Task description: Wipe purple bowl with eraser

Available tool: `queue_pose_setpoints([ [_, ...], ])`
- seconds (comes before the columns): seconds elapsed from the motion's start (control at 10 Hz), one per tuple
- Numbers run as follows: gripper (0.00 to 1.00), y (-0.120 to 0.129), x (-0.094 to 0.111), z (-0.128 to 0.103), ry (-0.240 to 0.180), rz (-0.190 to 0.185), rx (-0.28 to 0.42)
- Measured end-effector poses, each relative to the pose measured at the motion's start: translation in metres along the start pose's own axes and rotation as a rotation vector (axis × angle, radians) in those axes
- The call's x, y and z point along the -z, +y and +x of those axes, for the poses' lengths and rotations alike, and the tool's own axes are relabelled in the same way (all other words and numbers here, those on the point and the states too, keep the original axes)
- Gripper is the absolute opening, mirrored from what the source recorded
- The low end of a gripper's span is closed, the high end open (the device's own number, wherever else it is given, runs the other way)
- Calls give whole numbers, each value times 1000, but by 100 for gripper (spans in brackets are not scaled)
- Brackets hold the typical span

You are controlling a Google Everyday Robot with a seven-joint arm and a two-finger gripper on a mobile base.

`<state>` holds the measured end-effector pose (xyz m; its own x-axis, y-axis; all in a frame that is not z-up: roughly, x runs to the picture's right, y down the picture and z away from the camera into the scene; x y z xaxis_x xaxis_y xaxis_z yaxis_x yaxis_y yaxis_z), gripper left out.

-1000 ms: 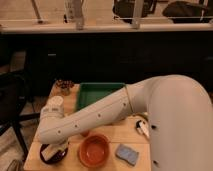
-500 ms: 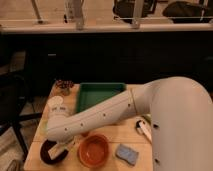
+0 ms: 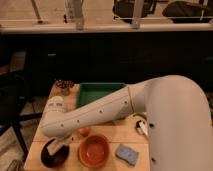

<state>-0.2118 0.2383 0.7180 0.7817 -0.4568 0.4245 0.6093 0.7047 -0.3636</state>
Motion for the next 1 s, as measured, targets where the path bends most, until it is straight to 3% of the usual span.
queue_pose_setpoints([
  [0.4,0,-9,13,-25,-18,37,49],
  [0.7,0,4,16,-41,-40,40,68],
  [1.0,0,19,15,-33,-58,38,40],
])
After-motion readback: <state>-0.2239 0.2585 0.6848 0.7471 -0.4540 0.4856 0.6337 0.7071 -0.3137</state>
